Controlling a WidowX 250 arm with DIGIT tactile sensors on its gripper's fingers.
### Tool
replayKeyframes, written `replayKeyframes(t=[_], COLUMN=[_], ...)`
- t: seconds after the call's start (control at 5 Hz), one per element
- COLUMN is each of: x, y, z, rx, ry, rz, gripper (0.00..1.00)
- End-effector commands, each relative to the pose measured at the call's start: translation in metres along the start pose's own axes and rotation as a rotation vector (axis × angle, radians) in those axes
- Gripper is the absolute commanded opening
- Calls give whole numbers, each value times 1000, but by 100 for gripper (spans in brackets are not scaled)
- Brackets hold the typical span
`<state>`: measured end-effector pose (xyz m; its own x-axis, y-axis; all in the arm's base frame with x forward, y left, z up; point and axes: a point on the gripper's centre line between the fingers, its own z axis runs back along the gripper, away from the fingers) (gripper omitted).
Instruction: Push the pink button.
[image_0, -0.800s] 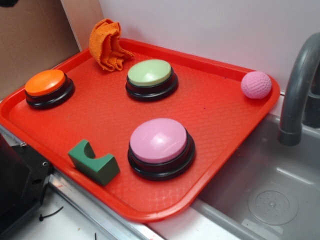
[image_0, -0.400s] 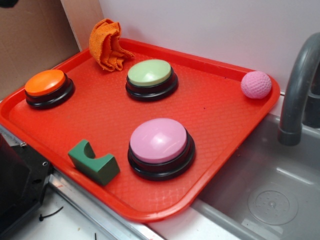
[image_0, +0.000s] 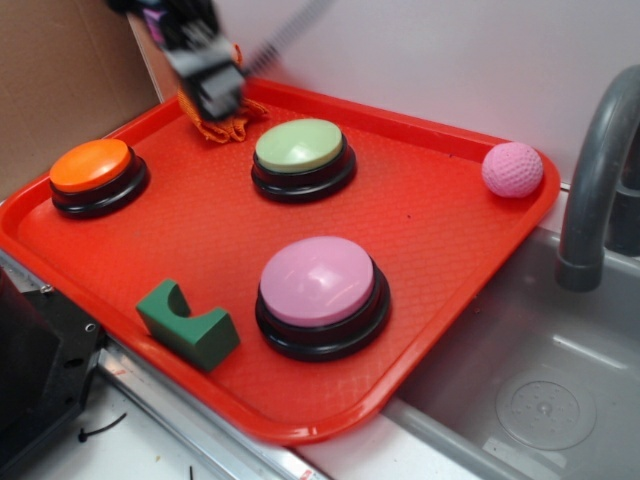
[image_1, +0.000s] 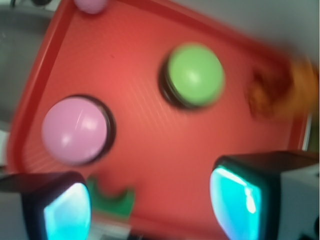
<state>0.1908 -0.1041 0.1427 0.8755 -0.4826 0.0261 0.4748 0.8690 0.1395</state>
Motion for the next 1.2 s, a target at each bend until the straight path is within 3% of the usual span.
replayKeyframes(t=[0.0, 0.6, 1.0], x=[1, 7, 11], y=[-44, -51, -36], z=[-47, -85, -44], rx=[-101, -171, -143], ry=[-131, -64, -27], rz=[-296, -326, -267], gripper=[100, 100, 100])
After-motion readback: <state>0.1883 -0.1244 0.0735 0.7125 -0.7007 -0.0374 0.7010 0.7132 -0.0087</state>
